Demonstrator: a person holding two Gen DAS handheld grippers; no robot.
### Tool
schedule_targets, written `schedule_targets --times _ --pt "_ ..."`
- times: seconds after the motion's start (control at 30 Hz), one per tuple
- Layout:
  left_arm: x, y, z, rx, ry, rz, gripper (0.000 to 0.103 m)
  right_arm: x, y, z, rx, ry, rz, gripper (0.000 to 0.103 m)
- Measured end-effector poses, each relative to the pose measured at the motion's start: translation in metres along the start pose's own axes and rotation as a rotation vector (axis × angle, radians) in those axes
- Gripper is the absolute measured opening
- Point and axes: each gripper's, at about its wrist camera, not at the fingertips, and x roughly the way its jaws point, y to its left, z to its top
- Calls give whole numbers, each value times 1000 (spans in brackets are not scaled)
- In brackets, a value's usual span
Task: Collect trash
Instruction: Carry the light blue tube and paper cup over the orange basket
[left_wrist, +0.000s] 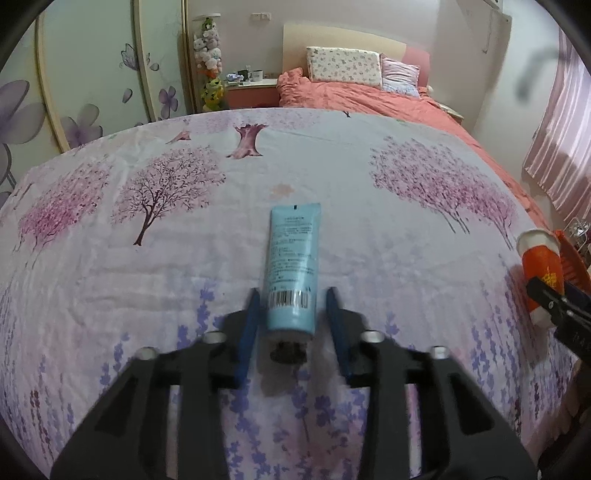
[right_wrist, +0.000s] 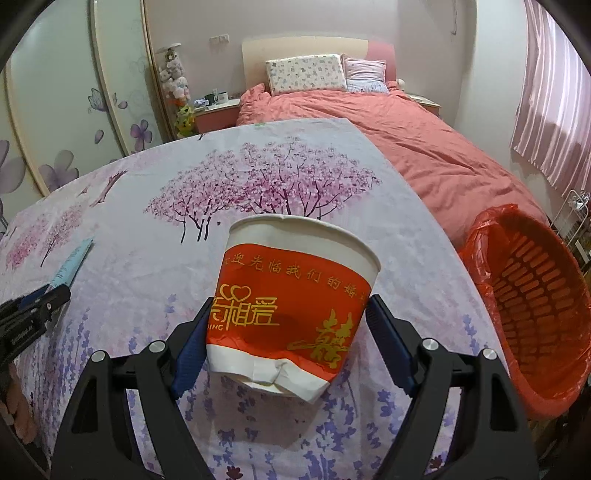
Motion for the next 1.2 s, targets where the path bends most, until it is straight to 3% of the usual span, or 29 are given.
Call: schedule_targets --times 0.2,0.57,1.2 --pt "-6 -10 1 34 -18 -9 26 -17 -3 2 -4 -32 9 79" --pt "-51 -42 26 61 -114 -66 26 -60 -25 12 28 -113 24 79" --pt "-109 -162 38 208 -208 -260 26 -105 -103 5 132 -221 -37 80"
